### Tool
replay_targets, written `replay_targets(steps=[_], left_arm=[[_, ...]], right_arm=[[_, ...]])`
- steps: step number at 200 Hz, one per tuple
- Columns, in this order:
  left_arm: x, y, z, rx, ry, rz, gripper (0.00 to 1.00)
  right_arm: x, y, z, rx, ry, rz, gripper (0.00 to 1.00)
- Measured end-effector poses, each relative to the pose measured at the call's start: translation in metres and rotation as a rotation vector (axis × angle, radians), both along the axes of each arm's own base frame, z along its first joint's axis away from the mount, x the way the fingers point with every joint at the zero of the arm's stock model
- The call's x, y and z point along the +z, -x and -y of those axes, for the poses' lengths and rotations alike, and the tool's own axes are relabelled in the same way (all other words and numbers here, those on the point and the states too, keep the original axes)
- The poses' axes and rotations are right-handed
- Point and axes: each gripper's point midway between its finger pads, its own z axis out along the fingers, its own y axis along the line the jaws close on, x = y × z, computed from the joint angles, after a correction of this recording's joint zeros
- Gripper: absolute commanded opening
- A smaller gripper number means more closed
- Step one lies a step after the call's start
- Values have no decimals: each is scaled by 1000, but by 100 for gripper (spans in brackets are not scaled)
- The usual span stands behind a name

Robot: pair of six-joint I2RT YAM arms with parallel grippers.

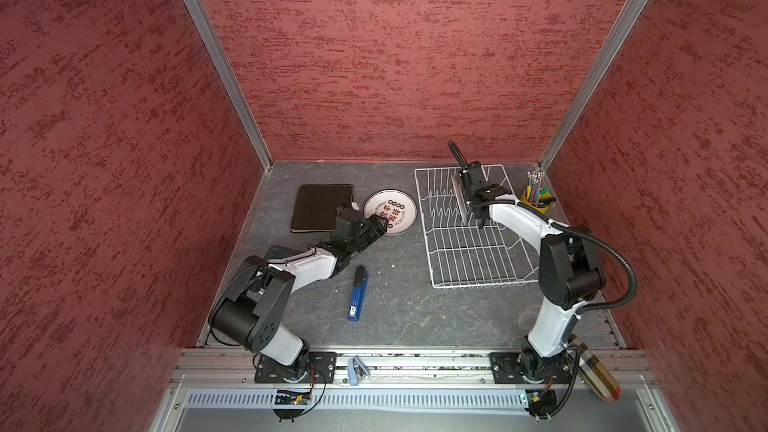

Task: Unload the plates from the dish rack

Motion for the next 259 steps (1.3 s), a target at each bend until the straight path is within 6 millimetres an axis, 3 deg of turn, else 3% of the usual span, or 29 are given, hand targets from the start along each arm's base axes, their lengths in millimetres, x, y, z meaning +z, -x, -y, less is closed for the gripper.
replay_targets(steps=[159,259], left_arm=[[3,5,19,-39,-4,6,77],[6,3,31,-53,-7,17,77]], right_arm=[[-3,-5,3,-18,11,17,21],[-7,-3,3,-40,44,16,15]])
